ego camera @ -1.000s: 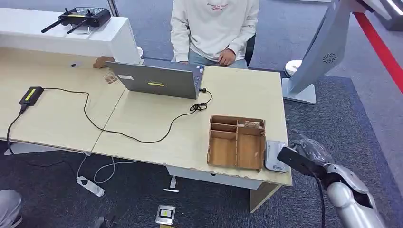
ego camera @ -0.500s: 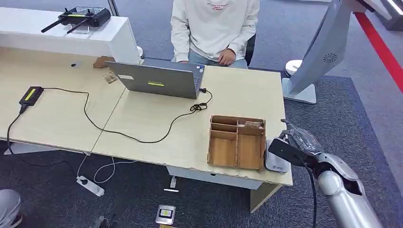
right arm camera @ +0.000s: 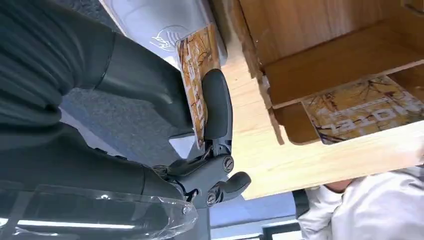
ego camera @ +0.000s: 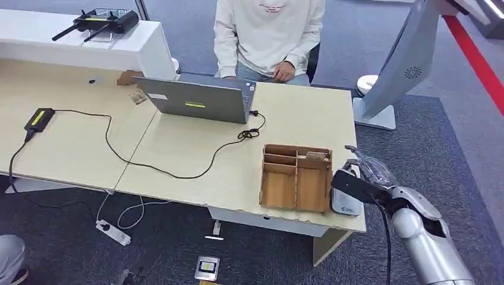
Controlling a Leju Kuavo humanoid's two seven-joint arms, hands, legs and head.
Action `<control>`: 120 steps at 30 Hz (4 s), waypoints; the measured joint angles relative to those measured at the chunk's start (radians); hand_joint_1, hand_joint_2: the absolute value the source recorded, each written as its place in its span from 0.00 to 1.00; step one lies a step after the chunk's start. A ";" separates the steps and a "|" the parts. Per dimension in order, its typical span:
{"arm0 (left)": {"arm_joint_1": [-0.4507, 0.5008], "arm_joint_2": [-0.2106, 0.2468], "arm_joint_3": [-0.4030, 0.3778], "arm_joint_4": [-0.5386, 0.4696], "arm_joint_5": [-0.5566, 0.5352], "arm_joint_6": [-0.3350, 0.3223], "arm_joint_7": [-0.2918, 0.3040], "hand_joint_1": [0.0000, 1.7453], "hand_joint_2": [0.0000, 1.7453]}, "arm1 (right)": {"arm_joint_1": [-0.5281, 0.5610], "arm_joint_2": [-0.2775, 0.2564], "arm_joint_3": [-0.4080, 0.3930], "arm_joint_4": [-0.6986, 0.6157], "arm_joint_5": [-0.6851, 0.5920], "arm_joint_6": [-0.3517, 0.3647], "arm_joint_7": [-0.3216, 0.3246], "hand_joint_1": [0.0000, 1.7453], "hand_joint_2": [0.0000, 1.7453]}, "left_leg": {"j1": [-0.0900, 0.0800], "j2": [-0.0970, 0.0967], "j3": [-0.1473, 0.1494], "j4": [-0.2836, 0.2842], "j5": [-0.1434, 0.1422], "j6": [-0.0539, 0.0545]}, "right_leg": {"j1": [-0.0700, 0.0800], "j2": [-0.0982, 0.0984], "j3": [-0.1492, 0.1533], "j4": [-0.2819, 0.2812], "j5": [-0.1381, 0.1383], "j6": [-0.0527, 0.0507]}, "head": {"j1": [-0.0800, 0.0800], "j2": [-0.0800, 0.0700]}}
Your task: Pass the card to the sensor for recognition and then transmit it.
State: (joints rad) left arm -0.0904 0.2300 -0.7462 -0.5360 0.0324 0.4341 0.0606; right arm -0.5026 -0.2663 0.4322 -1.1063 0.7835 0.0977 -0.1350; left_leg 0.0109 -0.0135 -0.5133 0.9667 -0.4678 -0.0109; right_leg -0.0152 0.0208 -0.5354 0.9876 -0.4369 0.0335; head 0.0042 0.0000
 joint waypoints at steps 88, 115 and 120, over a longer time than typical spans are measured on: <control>0.081 0.027 0.133 -0.186 -0.227 -0.017 0.127 0.00 1.00 | 0.113 -0.039 0.013 0.066 -0.045 -0.034 0.070 1.00 1.00 | 0.000 0.004 0.003 0.000 -0.002 0.000 | 0.001 0.005 0.002 -0.002 -0.001 0.000 | 0.000 0.000; 0.049 -0.016 0.203 -0.090 -0.232 -0.018 -0.060 0.00 1.00 | -0.067 -0.070 -0.085 -0.050 -0.059 -0.094 0.029 1.00 1.00 | -0.001 0.004 0.000 0.001 0.000 0.002 | -0.001 0.004 -0.001 -0.001 0.002 0.002 | 0.000 0.000; 0.025 -0.041 0.209 -0.016 -0.199 -0.048 -0.075 0.00 1.00 | -0.101 -0.073 -0.146 -0.117 -0.074 -0.099 0.016 1.00 1.00 | -0.001 0.004 -0.001 0.001 0.000 0.002 | -0.001 0.004 -0.001 -0.001 0.002 0.002 | 0.000 0.000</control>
State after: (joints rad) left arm -0.0652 0.1892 -0.5375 -0.5520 -0.1671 0.3860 -0.0145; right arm -0.6040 -0.3391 0.2865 -1.2230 0.7092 -0.0015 -0.1194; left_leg 0.0097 -0.0093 -0.5141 0.9675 -0.4677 -0.0093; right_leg -0.0163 0.0250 -0.5368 0.9866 -0.4350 0.0359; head 0.0042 0.0000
